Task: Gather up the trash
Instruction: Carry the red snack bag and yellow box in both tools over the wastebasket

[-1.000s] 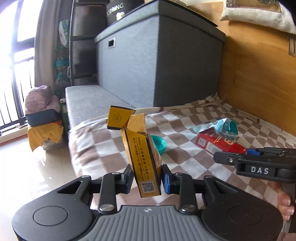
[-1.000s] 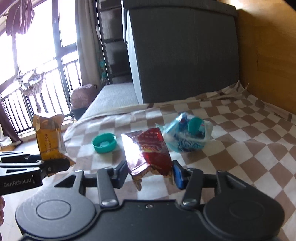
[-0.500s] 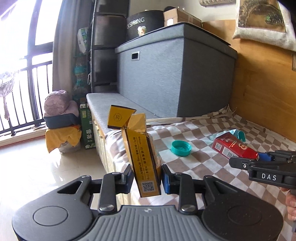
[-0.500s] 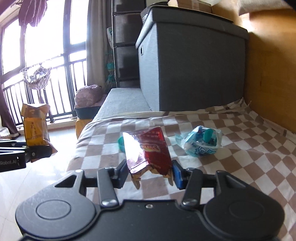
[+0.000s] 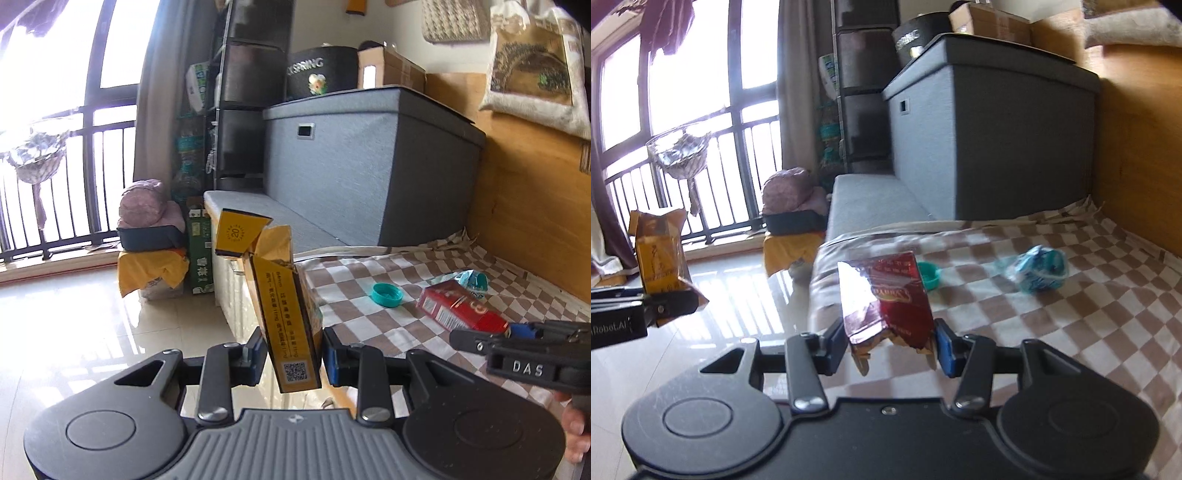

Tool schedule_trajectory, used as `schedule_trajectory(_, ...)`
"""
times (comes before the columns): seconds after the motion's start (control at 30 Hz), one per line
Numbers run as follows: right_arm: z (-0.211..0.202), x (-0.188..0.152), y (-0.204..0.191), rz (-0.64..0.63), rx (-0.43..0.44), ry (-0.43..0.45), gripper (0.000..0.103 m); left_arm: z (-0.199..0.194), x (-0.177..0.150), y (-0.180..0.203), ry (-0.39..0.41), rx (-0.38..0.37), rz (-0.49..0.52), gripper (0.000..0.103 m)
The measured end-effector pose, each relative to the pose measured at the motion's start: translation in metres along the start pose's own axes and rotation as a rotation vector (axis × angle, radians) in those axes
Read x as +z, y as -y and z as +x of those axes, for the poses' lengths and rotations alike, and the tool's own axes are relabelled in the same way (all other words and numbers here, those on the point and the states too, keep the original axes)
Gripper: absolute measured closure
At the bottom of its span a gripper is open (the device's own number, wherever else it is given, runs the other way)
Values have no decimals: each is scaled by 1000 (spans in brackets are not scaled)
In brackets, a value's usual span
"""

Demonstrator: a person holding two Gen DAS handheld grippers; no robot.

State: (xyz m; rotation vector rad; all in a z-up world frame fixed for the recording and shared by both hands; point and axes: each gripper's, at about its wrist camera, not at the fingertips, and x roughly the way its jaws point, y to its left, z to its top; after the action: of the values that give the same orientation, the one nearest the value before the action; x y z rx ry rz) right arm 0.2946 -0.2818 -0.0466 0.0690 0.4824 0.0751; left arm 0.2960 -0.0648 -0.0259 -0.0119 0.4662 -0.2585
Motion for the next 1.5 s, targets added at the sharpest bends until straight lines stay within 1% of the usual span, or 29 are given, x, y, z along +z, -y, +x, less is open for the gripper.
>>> schedule_trajectory(0.27, -21, -9, -57, -25, 34, -8, 53, -38, -24, -44, -8, 40, -76, 70)
schedule_trajectory(0.53, -20, -30, -109, -80, 59, -77, 53, -68, -52, -95, -31, 82, -167, 70)
schedule_trajectory(0.63, -21, -40, -126, -72, 59, -99, 53, -77, -61, -106, -39, 81, -179, 70)
schedule_trajectory(0.77, -18, -52, -144, -81, 59, -113, 53, -80, -76, -113, -51, 86, -186, 70)
schedule_trajectory(0.9, -6, -68, -152, -82, 78, -143, 53, -66, -89, -117, -85, 109, -198, 70)
schedule_trajectory(1.0, 11, -83, -156, -82, 91, -181, 53, -42, -96, -122, -140, 126, -188, 70)
schedule_trajectory(1.17, 49, -110, -168, -88, 117, -243, 53, -3, -112, -138, -208, 128, -197, 70)
schedule_trajectory(1.3, 88, -131, -174, -98, 127, -315, 53, 27, -133, -159, -246, 117, -245, 70)
schedule_trajectory(1.4, 118, -135, -176, -94, 116, -365, 53, 47, -144, -172, -281, 107, -274, 70)
schedule_trajectory(1.5, 140, -133, -179, -84, 134, -392, 53, 66, -150, -181, -314, 114, -286, 70)
